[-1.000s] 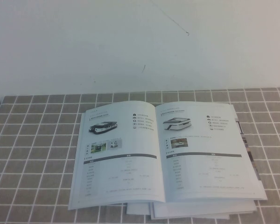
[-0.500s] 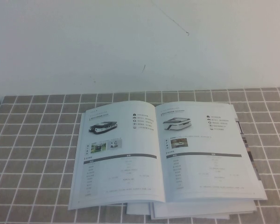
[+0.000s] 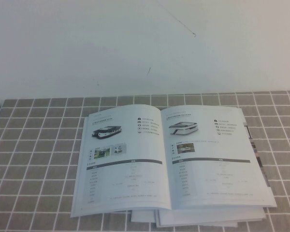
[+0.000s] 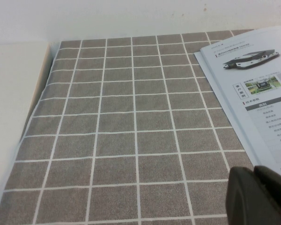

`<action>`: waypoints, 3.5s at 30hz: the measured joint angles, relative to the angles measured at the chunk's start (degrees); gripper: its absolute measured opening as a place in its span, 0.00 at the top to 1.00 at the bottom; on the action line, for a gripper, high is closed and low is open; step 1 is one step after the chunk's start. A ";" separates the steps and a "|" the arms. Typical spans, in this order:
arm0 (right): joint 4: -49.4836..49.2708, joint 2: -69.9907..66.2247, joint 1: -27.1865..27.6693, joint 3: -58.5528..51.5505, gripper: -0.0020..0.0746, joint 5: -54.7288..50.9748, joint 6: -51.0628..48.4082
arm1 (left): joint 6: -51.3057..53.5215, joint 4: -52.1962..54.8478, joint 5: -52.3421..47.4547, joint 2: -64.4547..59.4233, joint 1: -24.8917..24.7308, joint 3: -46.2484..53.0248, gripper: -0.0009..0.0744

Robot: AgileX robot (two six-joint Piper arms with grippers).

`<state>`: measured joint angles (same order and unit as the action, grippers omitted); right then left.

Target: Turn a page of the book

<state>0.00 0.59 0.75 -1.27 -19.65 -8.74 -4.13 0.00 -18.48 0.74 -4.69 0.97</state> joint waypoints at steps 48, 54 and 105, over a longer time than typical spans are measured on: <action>4.29 0.09 0.00 6.54 0.98 46.33 4.61 | 3.71 -1.67 55.07 0.13 0.00 -2.42 0.99; 4.50 -0.87 0.00 20.40 0.98 28.94 4.61 | 8.37 -1.92 23.42 -3.25 0.00 -18.97 0.99; -57.83 -99.81 -3.84 58.67 0.77 -17.01 -56.54 | 48.79 -55.30 -8.53 -108.92 -9.72 -62.45 0.99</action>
<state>-57.83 -99.22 -3.09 57.40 -36.66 -65.28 44.66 -55.30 -27.01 -108.18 -14.42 -61.48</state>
